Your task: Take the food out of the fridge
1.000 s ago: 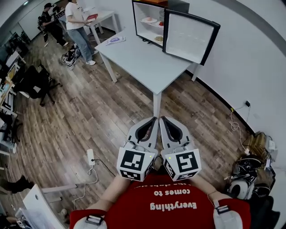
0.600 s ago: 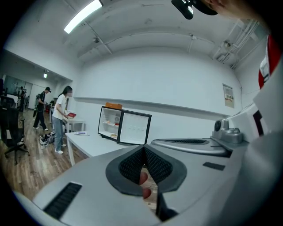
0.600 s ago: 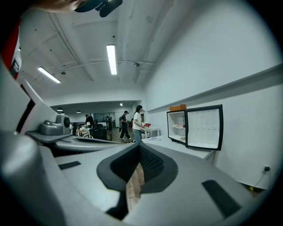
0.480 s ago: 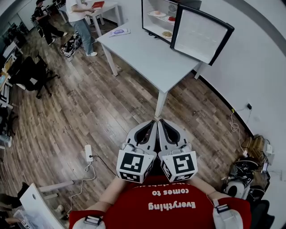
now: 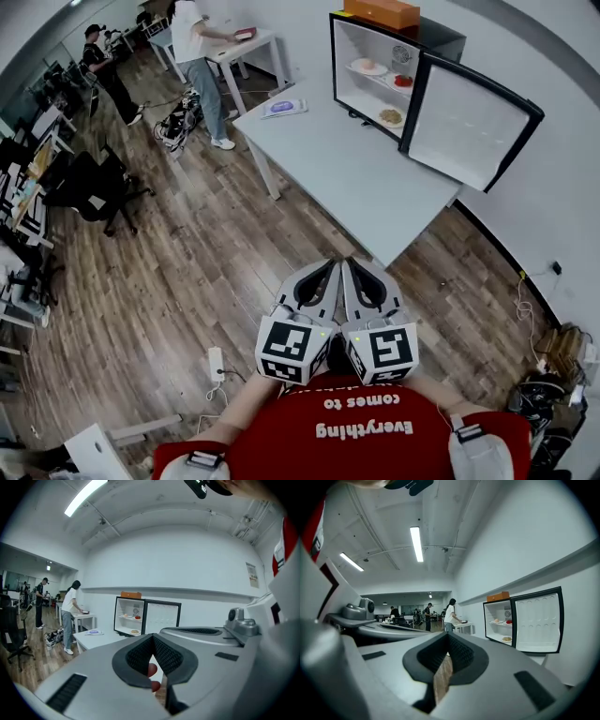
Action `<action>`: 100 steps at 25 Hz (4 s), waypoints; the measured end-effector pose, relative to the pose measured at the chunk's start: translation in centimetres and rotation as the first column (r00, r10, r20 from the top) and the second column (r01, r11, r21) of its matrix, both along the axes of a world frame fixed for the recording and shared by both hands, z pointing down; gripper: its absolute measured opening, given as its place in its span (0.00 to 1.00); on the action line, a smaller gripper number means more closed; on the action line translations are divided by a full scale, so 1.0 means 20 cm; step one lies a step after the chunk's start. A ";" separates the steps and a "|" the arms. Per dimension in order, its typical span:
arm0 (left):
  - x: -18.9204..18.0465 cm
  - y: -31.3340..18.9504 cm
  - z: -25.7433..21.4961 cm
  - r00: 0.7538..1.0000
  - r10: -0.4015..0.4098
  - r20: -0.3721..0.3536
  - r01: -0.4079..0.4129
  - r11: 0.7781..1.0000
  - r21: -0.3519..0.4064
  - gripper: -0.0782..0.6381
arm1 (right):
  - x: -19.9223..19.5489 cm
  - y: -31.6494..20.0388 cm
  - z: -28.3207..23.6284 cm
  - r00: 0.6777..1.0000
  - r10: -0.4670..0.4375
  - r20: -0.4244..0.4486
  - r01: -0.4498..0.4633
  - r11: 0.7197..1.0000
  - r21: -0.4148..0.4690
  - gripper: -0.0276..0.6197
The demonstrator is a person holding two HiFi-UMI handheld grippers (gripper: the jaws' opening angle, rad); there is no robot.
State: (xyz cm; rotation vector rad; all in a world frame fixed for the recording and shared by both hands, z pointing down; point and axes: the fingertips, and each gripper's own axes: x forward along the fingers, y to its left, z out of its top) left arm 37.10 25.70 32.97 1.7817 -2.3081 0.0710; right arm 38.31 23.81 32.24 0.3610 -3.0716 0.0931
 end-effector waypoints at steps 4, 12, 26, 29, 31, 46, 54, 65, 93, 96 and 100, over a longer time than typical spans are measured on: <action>-0.25 -0.18 -0.06 0.999 0.023 0.032 -0.023 1.000 0.005 0.12 | -0.24 -0.17 -0.05 1.000 0.015 0.024 -0.015 1.000 0.001 0.06; -0.67 -0.42 0.04 0.999 0.051 -0.015 -0.051 0.999 -0.017 0.12 | -0.65 -0.40 0.05 0.999 0.037 -0.018 -0.038 0.999 -0.034 0.06; -1.97 -0.78 -0.01 0.959 0.283 -0.007 -0.283 0.959 -0.034 0.12 | -1.93 -0.72 0.02 0.978 0.209 -0.014 -0.209 0.977 -0.043 0.06; -2.20 -0.87 -0.02 0.938 0.346 0.014 -0.346 0.937 -0.045 0.12 | -2.15 -0.80 0.01 0.961 0.278 -0.011 -0.278 0.960 -0.044 0.06; -2.29 -0.93 0.00 0.918 0.396 0.008 -0.395 0.917 -0.053 0.12 | -2.25 -0.85 0.03 0.943 0.332 -0.021 -0.333 0.941 -0.063 0.06; -2.16 -1.49 0.19 0.720 0.691 -0.062 -0.693 0.720 -0.028 0.12 | -2.12 -1.39 0.21 0.765 0.637 -0.091 -0.643 0.753 -0.137 0.06; -2.22 -1.88 0.25 0.660 0.751 0.004 -0.749 0.659 -0.069 0.12 | -2.09 -1.87 0.42 0.738 0.664 -0.124 -0.666 0.685 -0.295 0.06; -2.37 -2.18 0.41 0.670 0.739 -0.075 -0.741 0.660 -0.125 0.12 | -1.91 -2.58 1.21 0.669 0.708 -0.226 -0.499 0.202 -0.843 0.23; -2.40 -2.23 0.51 0.632 0.771 -0.075 -0.771 0.617 -0.159 0.12 | -1.69 -3.06 1.64 0.336 0.938 -0.088 -0.106 -0.056 -0.993 0.08; -2.37 -2.23 0.51 0.626 0.776 -0.083 -0.778 0.613 -0.134 0.12 | -1.69 -3.04 1.60 0.345 0.937 -0.062 -0.103 -0.028 -0.994 0.08; -2.30 -2.26 0.54 0.608 0.790 -0.077 -0.793 0.600 -0.107 0.12 | -1.69 -2.94 1.59 0.364 0.930 -0.056 -0.096 -0.022 -0.995 0.08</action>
